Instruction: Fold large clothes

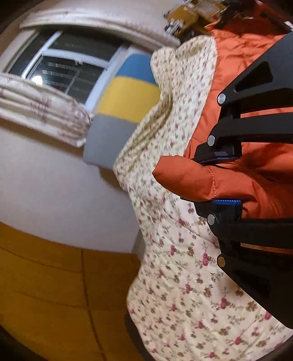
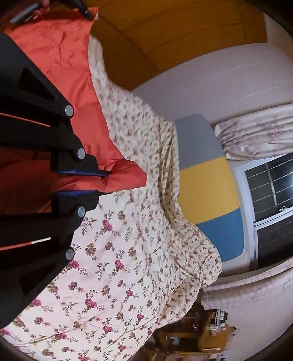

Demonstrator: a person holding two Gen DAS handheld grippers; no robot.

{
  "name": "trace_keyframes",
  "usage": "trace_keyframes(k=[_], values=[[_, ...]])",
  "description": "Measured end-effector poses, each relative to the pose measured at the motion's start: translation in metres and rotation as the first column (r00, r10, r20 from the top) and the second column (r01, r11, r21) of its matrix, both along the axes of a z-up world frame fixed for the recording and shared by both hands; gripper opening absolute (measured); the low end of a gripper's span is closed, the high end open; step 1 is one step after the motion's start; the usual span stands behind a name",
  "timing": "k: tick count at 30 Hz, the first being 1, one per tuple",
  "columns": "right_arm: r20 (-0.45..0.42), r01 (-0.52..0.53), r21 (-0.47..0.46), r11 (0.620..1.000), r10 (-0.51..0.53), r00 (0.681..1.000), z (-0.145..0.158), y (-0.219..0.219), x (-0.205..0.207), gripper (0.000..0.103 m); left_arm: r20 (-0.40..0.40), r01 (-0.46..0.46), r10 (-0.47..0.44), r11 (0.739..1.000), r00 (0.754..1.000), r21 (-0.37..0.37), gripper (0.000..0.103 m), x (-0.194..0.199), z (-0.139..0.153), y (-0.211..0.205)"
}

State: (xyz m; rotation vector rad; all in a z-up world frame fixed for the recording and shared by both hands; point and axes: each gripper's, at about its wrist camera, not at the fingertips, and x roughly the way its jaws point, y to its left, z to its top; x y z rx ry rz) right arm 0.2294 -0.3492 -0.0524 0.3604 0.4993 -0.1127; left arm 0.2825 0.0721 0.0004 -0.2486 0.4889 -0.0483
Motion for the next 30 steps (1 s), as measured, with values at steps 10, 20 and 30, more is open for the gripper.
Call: trace_keyframes(k=[10, 20, 30], values=[[-0.134, 0.018, -0.075, 0.997, -0.028, 0.991, -0.069, 0.006, 0.046, 0.012, -0.131, -0.091, 0.095, 0.995, 0.987, 0.038, 0.023, 0.046, -0.082, -0.006], [-0.325, 0.059, -0.002, 0.998, -0.057, 0.944, -0.12, -0.005, 0.073, 0.017, -0.315, -0.065, 0.069, 0.998, 0.947, 0.022, 0.027, 0.077, -0.132, -0.011], [-0.348, 0.06, -0.049, 0.997, -0.073, 0.934, -0.123, -0.001, 0.075, 0.022, -0.338, -0.09, 0.098, 0.995, 0.936, 0.037, 0.063, 0.064, -0.12, -0.01]])
